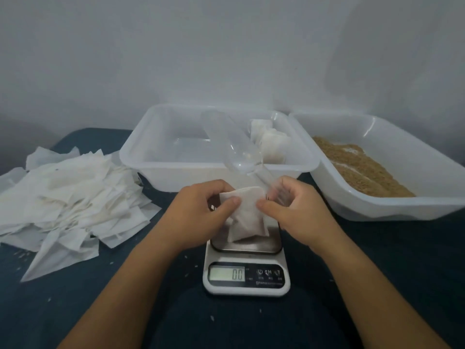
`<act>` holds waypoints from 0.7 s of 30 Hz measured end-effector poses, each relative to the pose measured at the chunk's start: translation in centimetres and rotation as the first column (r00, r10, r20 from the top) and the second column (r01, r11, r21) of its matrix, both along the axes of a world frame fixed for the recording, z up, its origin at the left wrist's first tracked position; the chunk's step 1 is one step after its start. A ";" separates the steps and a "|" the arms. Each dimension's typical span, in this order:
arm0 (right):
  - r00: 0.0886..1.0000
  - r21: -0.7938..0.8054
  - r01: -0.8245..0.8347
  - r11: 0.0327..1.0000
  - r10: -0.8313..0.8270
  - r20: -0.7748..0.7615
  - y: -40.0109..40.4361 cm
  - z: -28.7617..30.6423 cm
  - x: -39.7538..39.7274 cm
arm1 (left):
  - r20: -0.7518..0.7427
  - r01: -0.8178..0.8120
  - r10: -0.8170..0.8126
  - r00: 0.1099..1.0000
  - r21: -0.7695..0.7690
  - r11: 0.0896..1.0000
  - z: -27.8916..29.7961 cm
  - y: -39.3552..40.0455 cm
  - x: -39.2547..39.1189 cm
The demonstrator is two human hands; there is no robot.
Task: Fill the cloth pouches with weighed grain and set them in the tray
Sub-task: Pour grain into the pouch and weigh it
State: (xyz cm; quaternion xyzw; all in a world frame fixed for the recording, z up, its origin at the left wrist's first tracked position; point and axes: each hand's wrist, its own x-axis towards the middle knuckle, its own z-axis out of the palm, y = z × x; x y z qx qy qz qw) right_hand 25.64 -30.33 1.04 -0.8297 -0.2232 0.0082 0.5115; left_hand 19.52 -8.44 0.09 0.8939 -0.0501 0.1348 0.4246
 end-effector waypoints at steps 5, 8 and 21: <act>0.997 -0.026 0.076 0.997 -0.076 -0.008 -0.4 -0.4 0.6 | -0.009 -0.072 0.073 0.997 0.083 0.994 -0.3 -0.1 0.1; 0.996 0.063 0.083 0.995 -0.085 0.022 -0.4 -0.2 0.6 | 0.004 -0.168 0.169 0.986 0.128 0.977 -0.4 0.2 0.3; 0.952 0.210 0.250 0.945 -0.279 0.124 -0.7 -0.2 1.0 | -0.075 -0.523 0.518 0.852 -0.101 0.846 -0.4 2.0 1.0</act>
